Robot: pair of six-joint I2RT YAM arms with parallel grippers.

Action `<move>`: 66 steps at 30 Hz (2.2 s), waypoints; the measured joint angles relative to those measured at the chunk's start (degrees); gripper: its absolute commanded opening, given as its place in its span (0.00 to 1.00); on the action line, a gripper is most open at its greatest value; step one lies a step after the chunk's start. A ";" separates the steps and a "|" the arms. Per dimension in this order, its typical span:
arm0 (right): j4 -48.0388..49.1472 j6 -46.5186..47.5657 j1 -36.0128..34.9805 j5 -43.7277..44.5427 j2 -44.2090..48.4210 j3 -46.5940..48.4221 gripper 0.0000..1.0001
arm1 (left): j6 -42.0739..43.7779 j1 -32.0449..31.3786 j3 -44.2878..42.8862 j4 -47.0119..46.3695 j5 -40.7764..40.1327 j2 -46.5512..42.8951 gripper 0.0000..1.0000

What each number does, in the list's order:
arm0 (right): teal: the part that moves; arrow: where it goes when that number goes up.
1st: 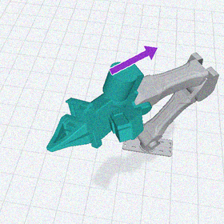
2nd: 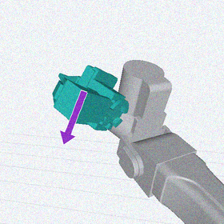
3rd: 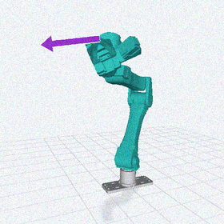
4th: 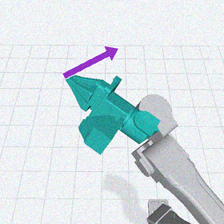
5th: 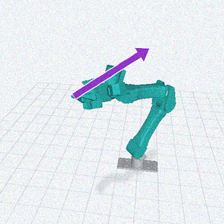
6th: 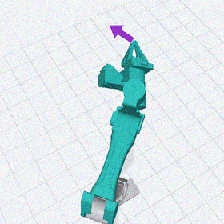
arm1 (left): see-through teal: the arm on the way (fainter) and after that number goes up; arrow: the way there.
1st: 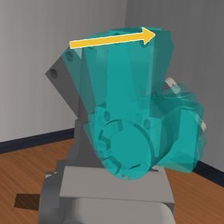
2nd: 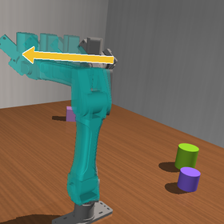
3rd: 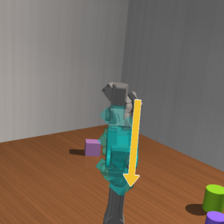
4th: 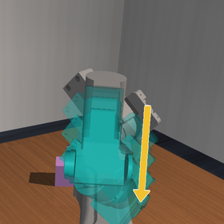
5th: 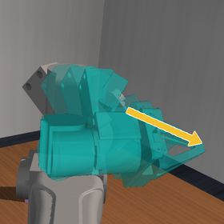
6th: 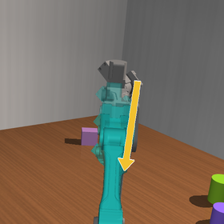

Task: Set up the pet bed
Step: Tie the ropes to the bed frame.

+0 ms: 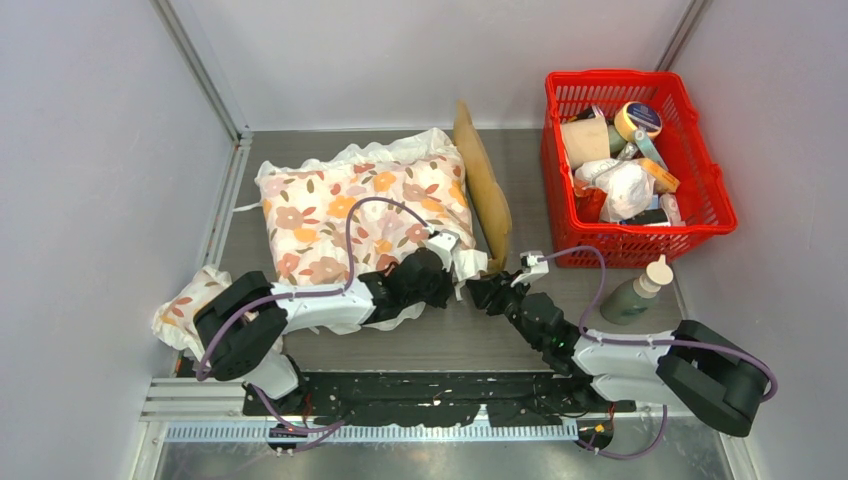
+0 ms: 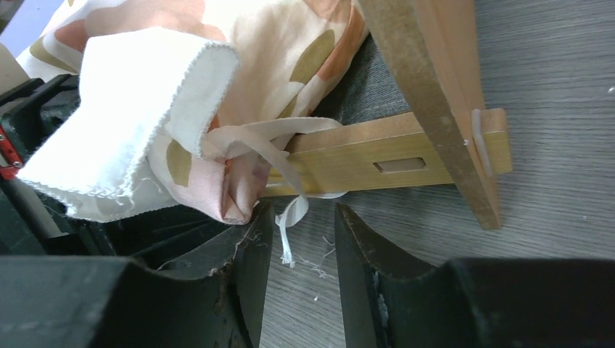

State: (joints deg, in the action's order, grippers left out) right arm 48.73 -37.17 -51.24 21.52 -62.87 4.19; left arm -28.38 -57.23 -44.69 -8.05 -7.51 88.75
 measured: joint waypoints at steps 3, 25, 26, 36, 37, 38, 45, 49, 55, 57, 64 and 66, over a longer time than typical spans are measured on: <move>0.02 0.15 0.09 0.52 -0.39 -0.02 0.42 | -0.24 0.00 -0.24 0.48 0.00 0.00 0.00; 13.18 0.96 1.88 -5.38 -14.01 0.44 0.42 | -1.44 0.04 -1.29 3.21 -0.44 0.35 0.00; 13.18 1.07 1.88 -5.38 -14.01 0.57 0.40 | -1.46 0.04 -1.29 3.21 -0.44 0.44 0.00; 14.32 1.68 2.36 -6.73 -15.63 1.66 0.05 | -1.46 0.04 -2.45 3.96 -0.44 1.09 0.00; 14.56 1.66 2.36 -6.95 -15.63 1.64 0.05 | -1.46 0.04 -2.82 4.28 -0.44 1.33 0.00; 14.73 1.64 2.36 -7.21 -15.61 1.62 0.05 | -1.49 0.04 -3.30 4.68 -0.42 1.64 0.00; 15.34 1.77 2.36 -8.85 -14.23 0.87 0.05 | -1.68 -0.07 -5.27 6.84 -0.33 2.73 0.00; 15.45 2.60 2.36 -9.49 -12.39 0.42 0.05 | -1.68 -0.07 -5.88 7.93 -0.31 2.91 0.00; 15.52 5.14 2.36 -11.50 -11.76 0.00 0.05 | -1.20 0.00 -6.93 9.55 0.48 3.39 0.00; 15.54 6.08 2.38 -12.50 -12.02 0.04 0.08 | -0.94 0.04 -7.61 10.12 0.98 3.80 0.00; 12.94 8.50 2.62 -14.40 -12.59 1.01 0.30 | 0.98 0.46 -8.15 11.93 2.40 4.00 0.00; 10.21 8.59 2.64 -14.34 -11.56 1.53 0.39 | 1.55 0.63 -8.24 12.26 2.84 4.00 0.00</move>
State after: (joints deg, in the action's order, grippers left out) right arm 58.94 -28.58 -48.60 7.18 -74.43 5.72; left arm -26.83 -56.60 -52.93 4.21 -4.67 92.75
